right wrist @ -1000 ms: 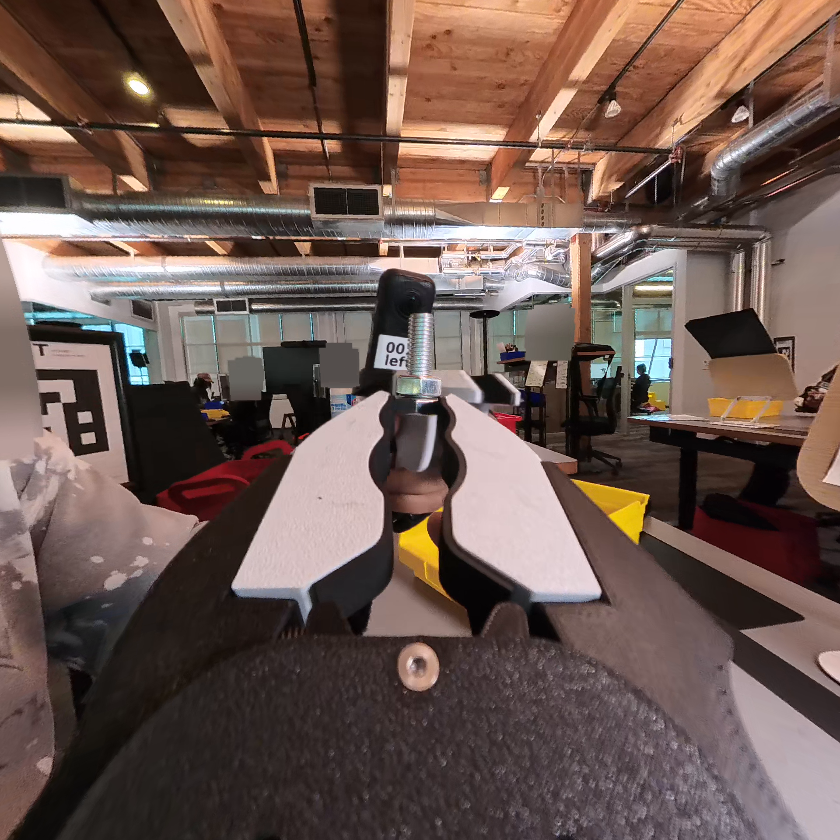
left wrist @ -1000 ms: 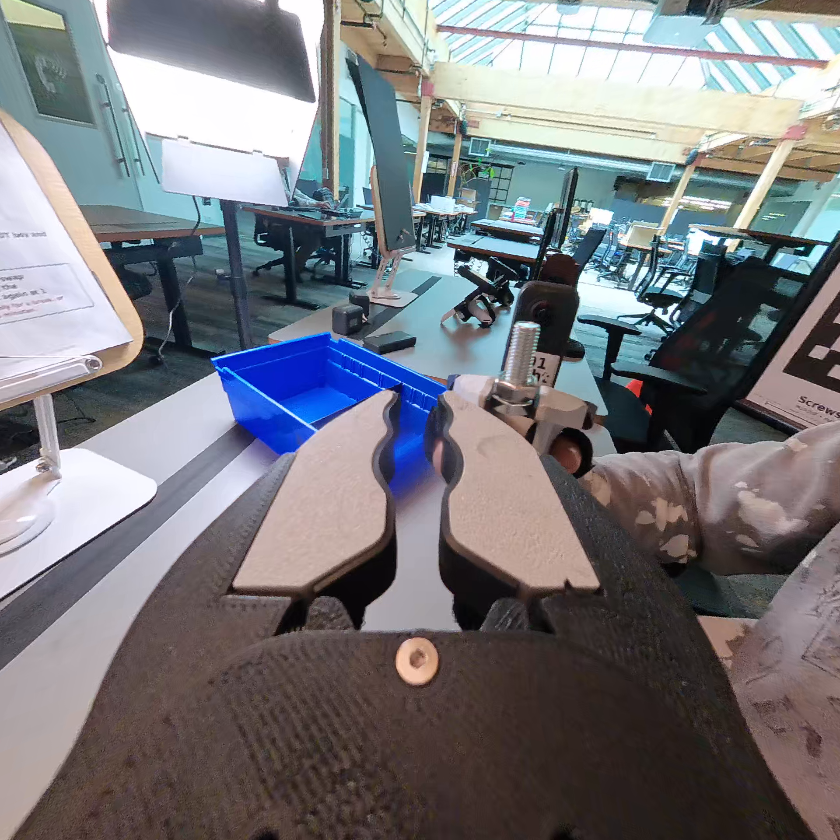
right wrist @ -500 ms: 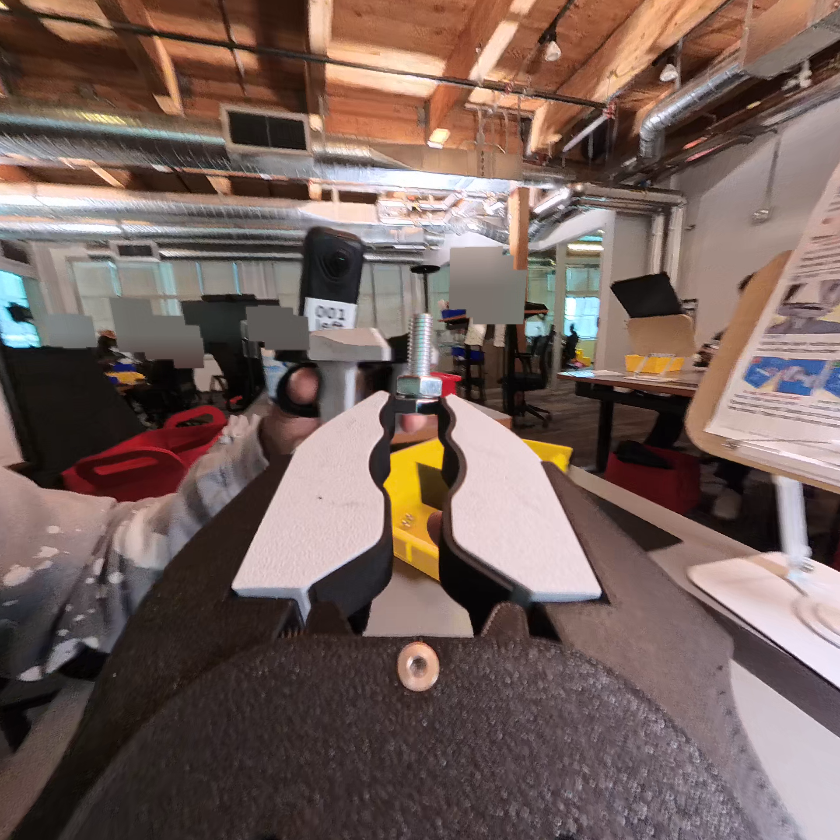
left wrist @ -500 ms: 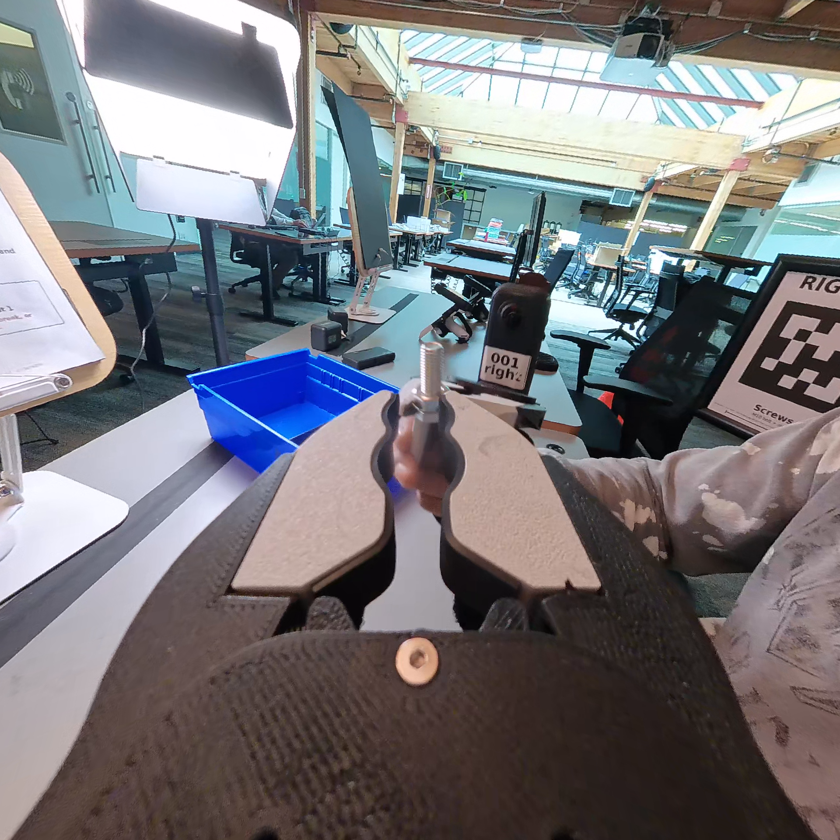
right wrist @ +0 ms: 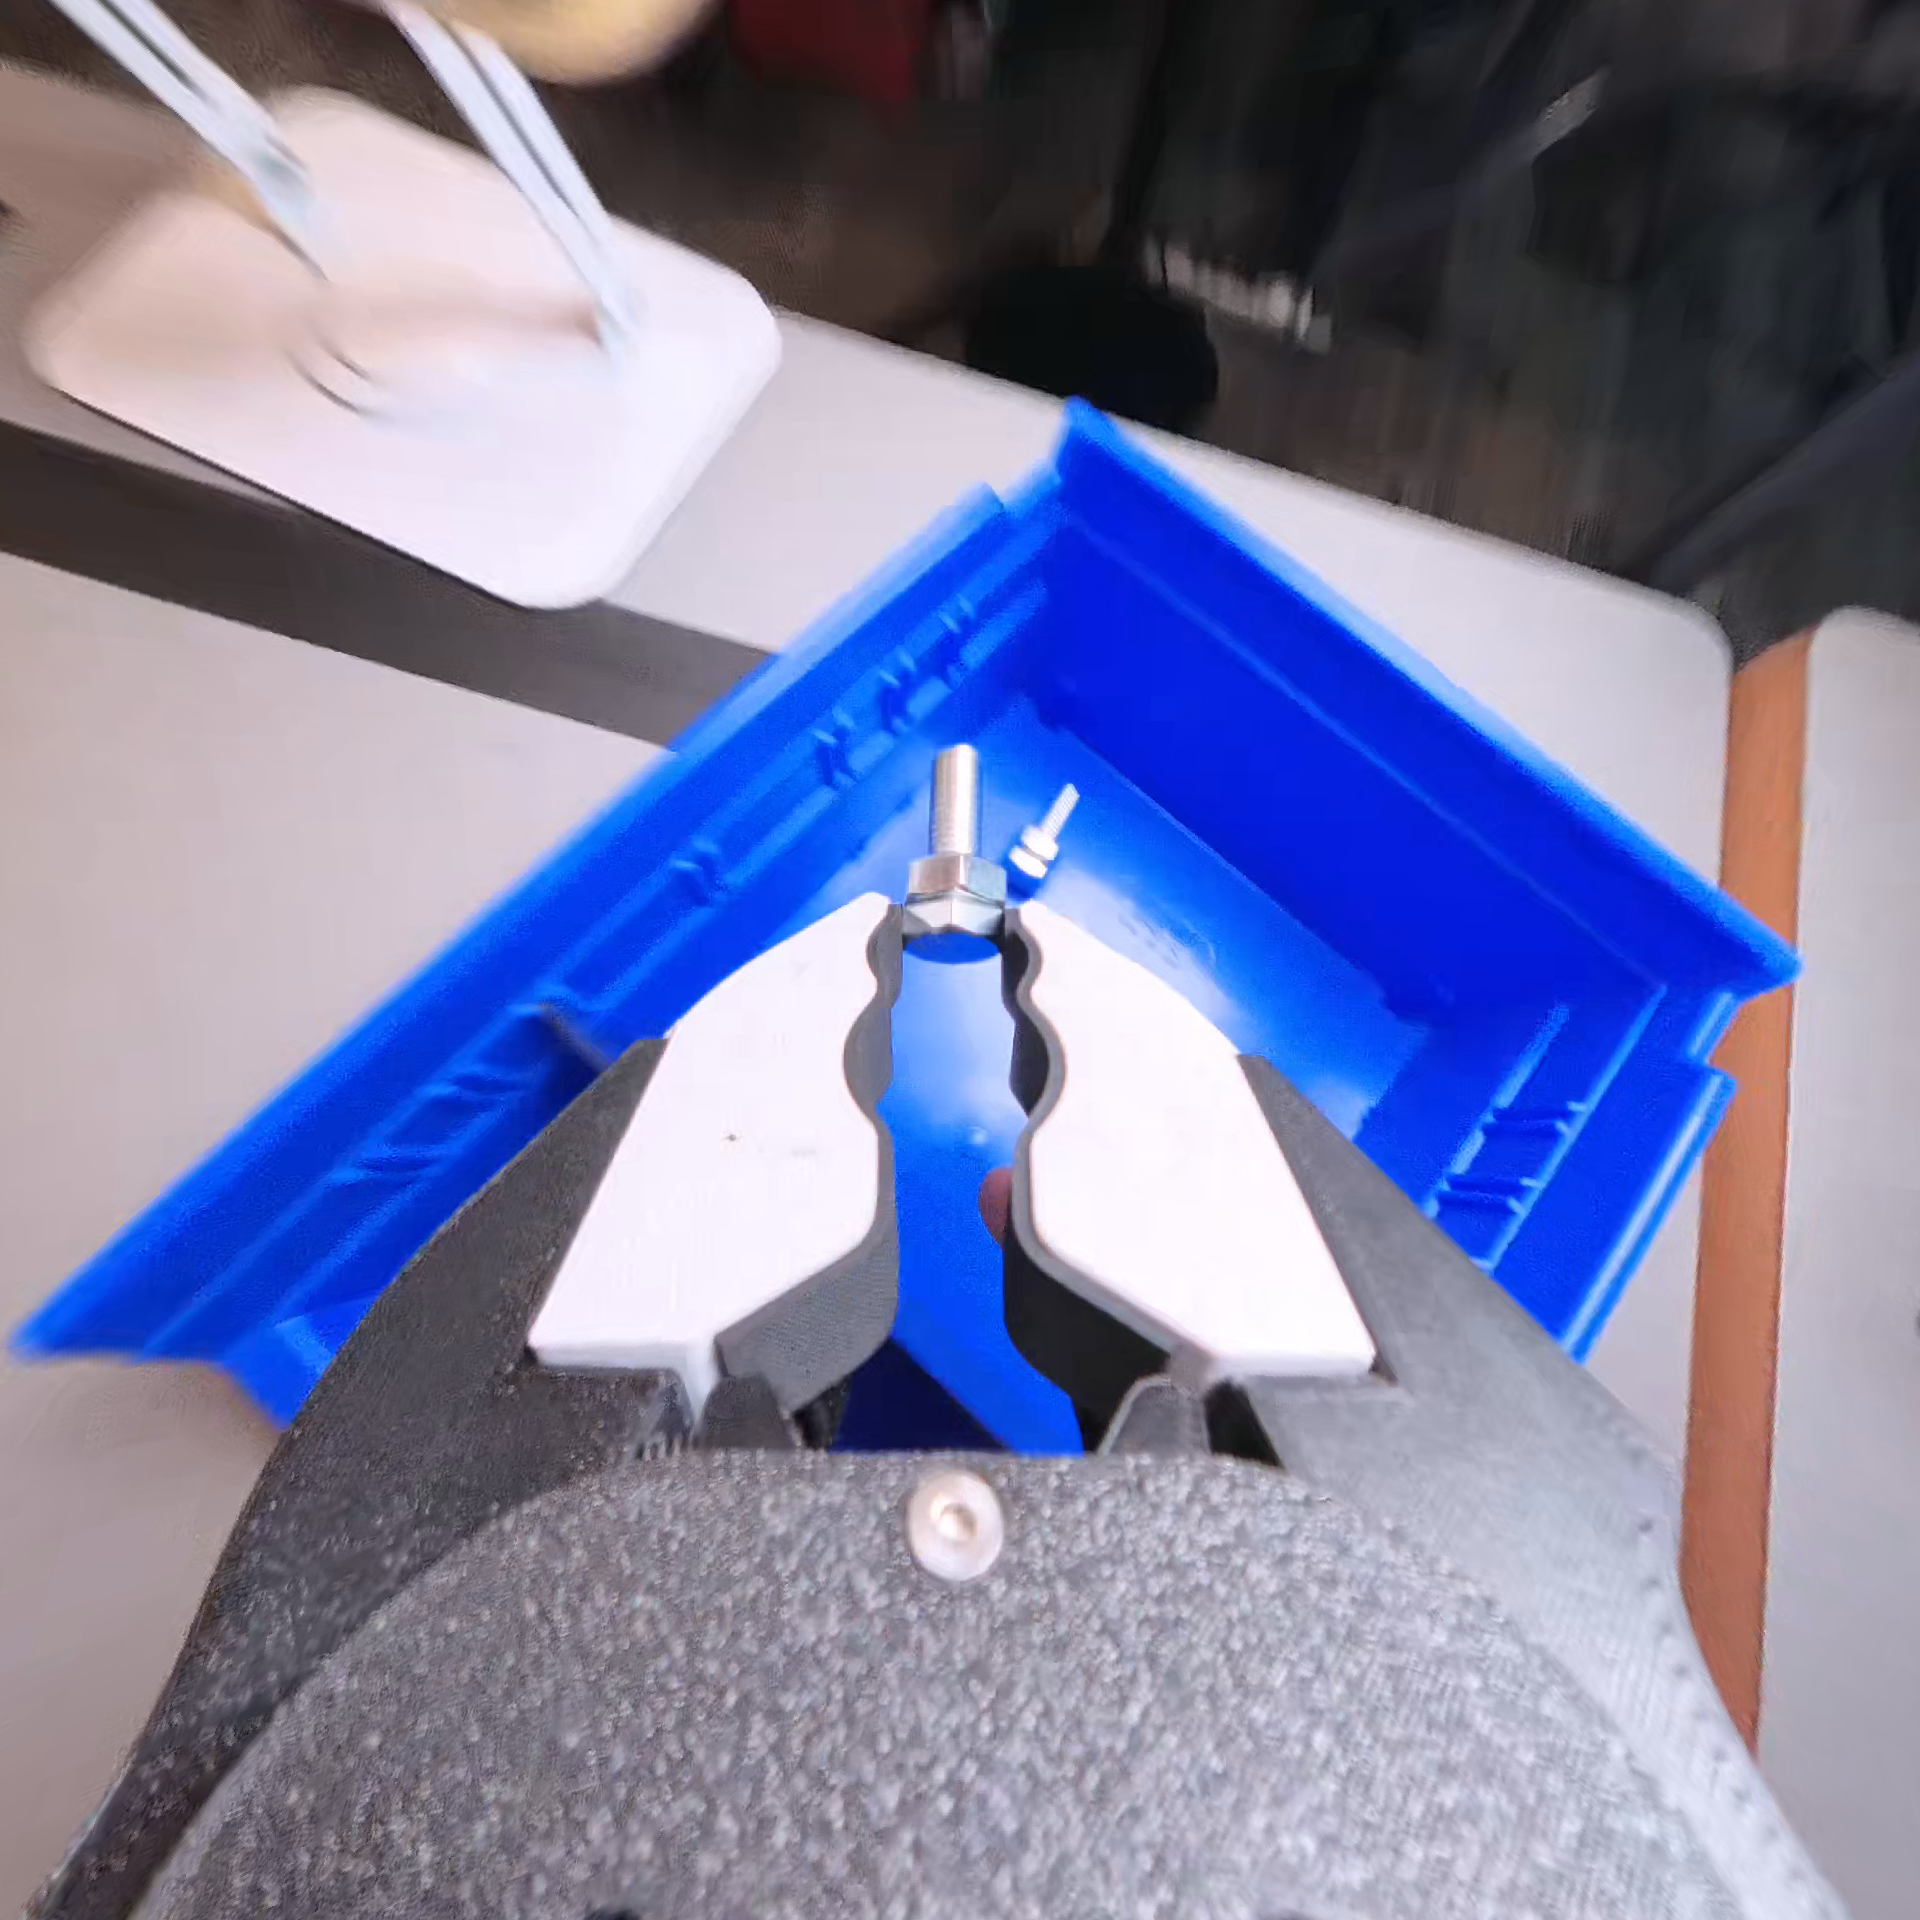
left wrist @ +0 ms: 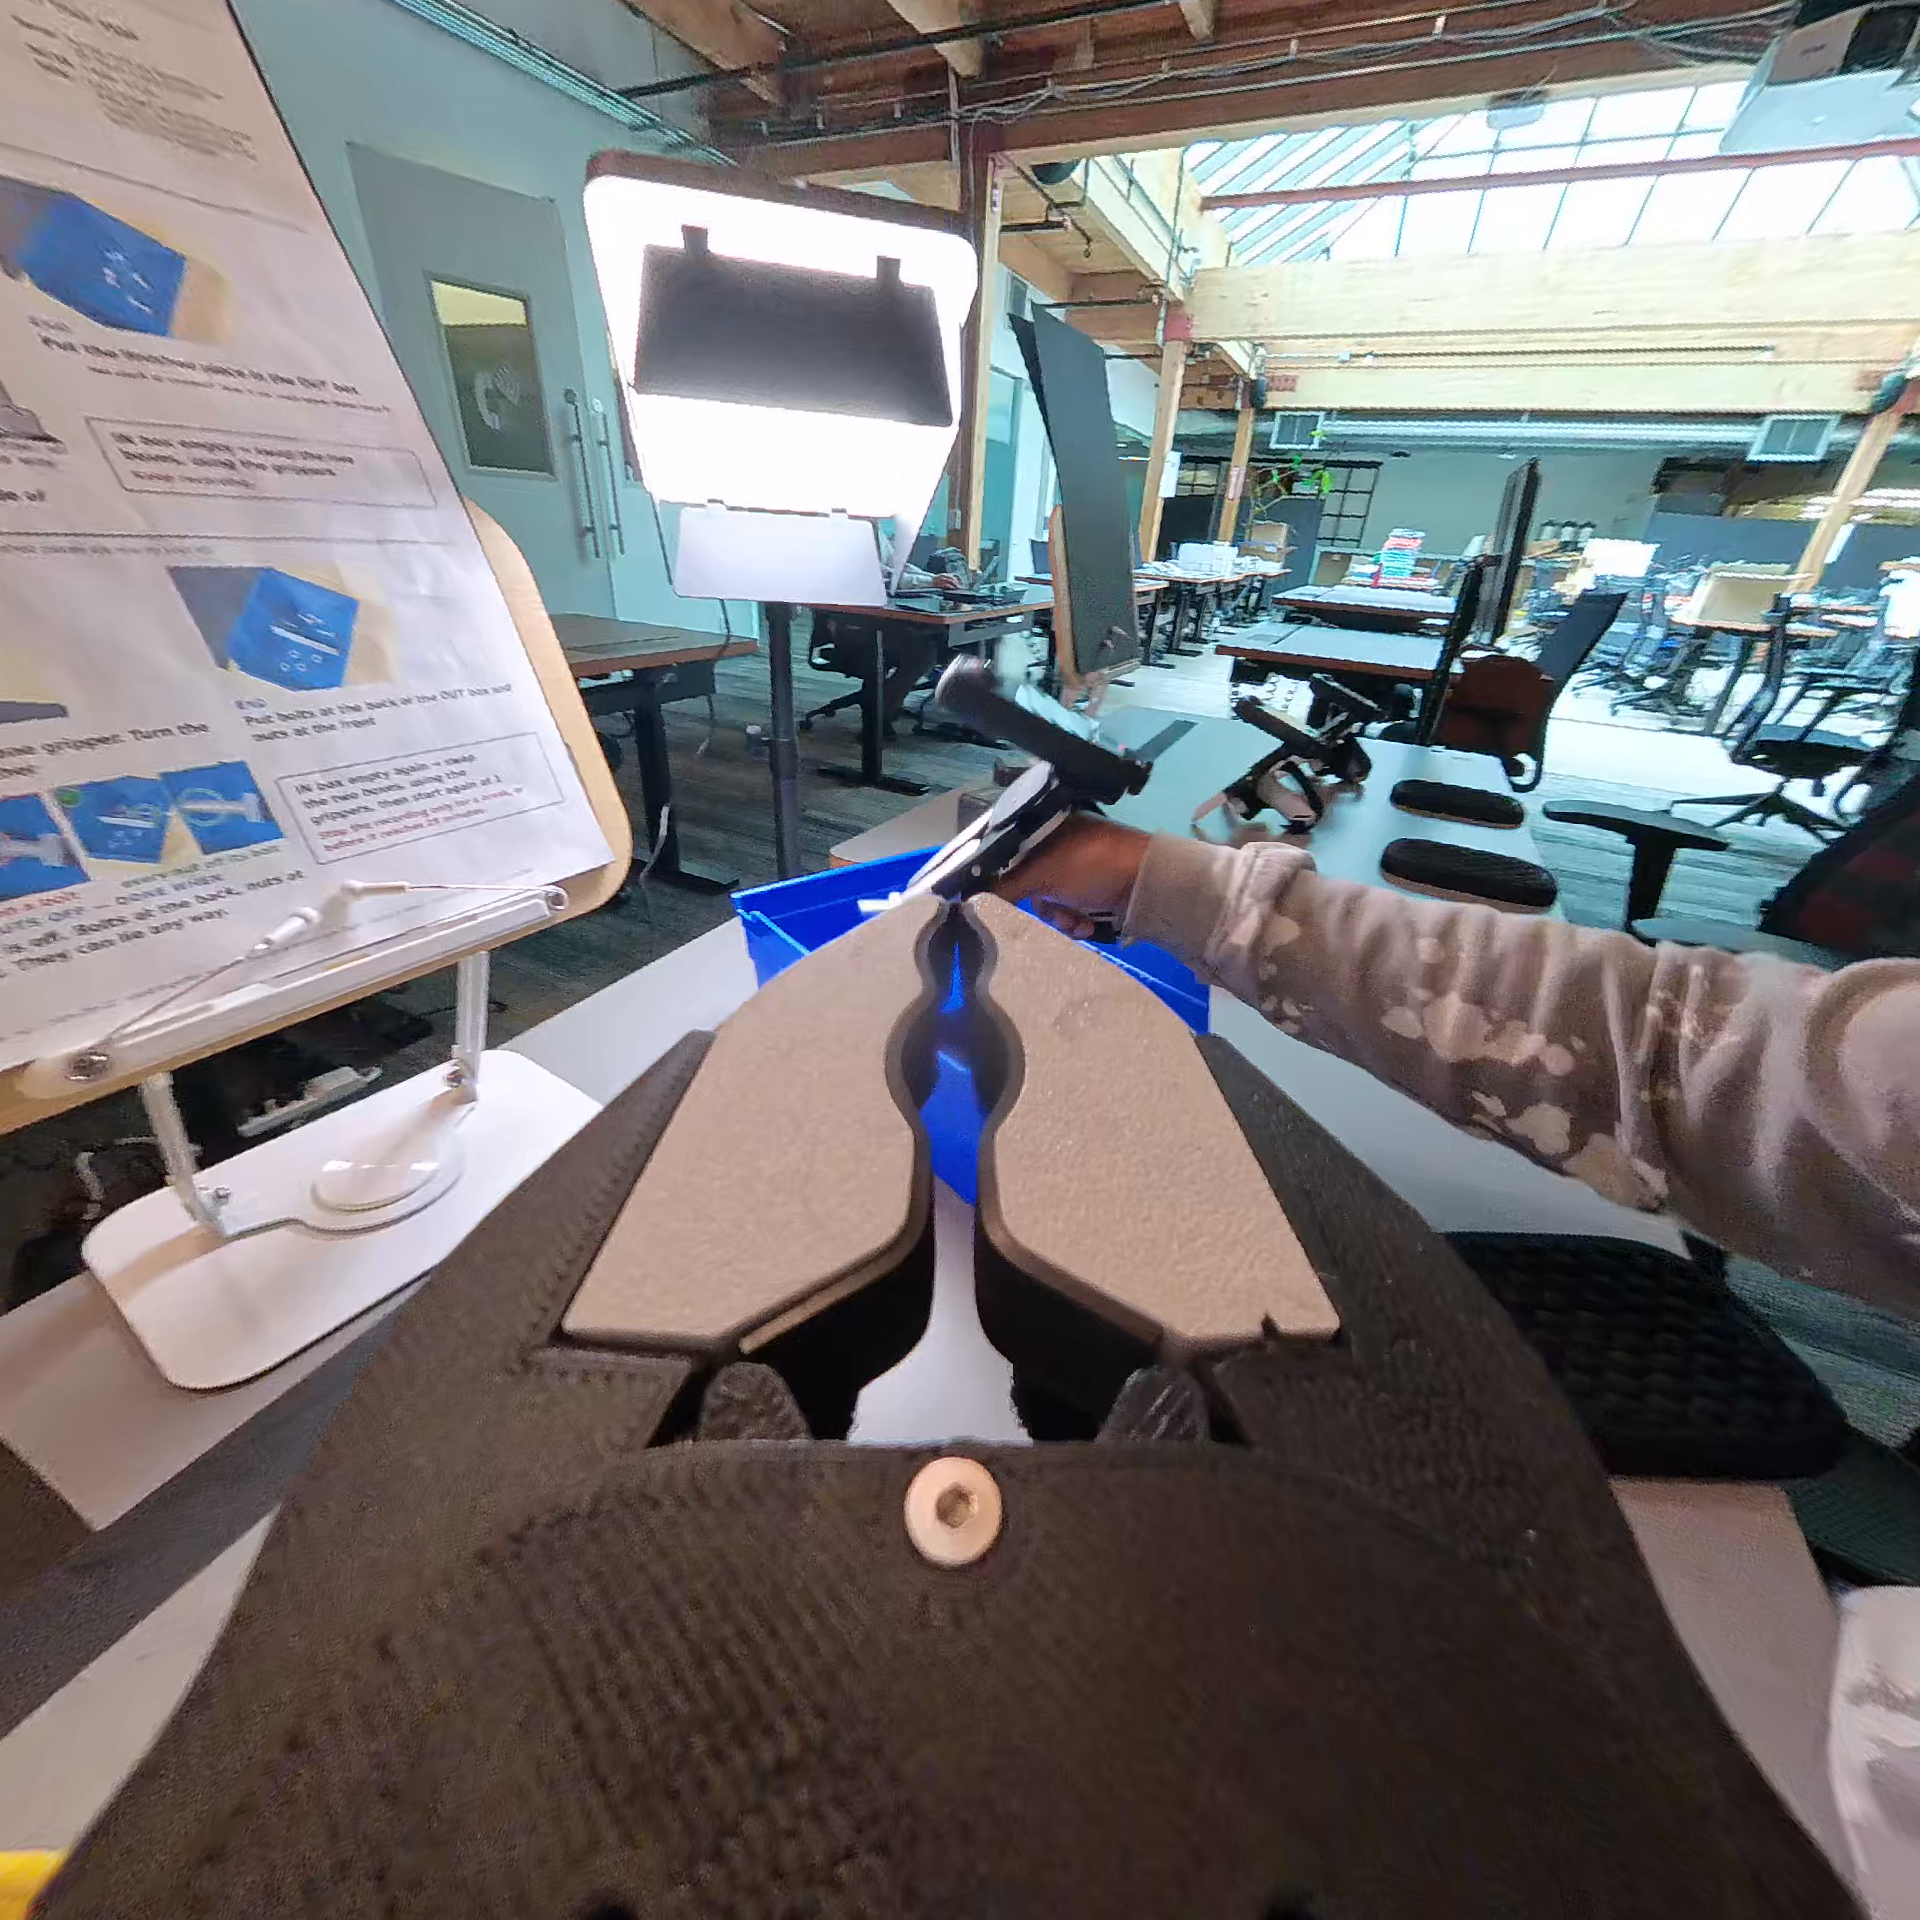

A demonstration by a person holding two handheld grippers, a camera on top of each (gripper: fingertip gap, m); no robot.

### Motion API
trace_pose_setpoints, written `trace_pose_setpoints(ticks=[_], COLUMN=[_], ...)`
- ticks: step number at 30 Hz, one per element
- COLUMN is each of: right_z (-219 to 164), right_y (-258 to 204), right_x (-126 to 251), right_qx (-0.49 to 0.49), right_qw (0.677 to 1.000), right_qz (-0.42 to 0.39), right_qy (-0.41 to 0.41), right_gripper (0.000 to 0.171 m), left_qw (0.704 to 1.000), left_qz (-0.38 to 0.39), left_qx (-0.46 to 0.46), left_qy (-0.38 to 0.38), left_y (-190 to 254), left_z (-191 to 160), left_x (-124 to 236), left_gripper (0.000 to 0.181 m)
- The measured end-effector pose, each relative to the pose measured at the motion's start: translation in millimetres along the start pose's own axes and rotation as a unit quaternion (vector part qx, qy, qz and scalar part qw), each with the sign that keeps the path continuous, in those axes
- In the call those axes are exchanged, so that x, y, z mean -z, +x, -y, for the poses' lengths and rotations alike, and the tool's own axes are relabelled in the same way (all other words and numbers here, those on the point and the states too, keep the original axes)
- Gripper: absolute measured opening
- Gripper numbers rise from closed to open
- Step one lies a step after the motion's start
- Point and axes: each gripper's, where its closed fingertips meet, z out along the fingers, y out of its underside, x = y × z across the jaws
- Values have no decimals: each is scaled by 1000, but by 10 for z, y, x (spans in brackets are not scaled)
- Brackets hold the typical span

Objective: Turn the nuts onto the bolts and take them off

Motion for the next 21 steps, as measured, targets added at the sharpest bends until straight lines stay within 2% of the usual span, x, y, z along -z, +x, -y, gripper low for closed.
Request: trace_pose_setpoints(ticks=[3, 6, 8, 11, 14, 17, 21], right_z=[-297, -502, -606, -599, -699, -616, -199], right_y=[331, 475, 510, 501, 467, 415, 228], right_x=[-446, -732, -843, -925, -949, -901, -616], right_qx=[-14, -33, -40, -54, -44, -26, -5], right_qw=[993, 984, 977, 976, 968, 973, 993], right_qz=[-37, -52, -55, -50, -40, -29, 8], right_qy=[-107, -167, -203, -206, -243, -229, -121], right_gripper=[18, 18, 18, 18, 18, 31, 36], left_qw=[999, 998, 997, 996, 997, 996, 991], left_qz=[28, 53, 65, 71, 69, 82, 119], left_qx=[-25, -41, -46, -43, -33, -45, -66], left_qy=[2, 4, 5, 13, 18, 12, -5], left_y=[-77, -174, -237, -309, -344, -378, -493], left_z=[64, 119, 143, 188, 207, 210, 196], left_x=[91, 178, 229, 294, 325, 356, 423], left_gripper=[0, 0, 0, 0, 0, 0, 0])
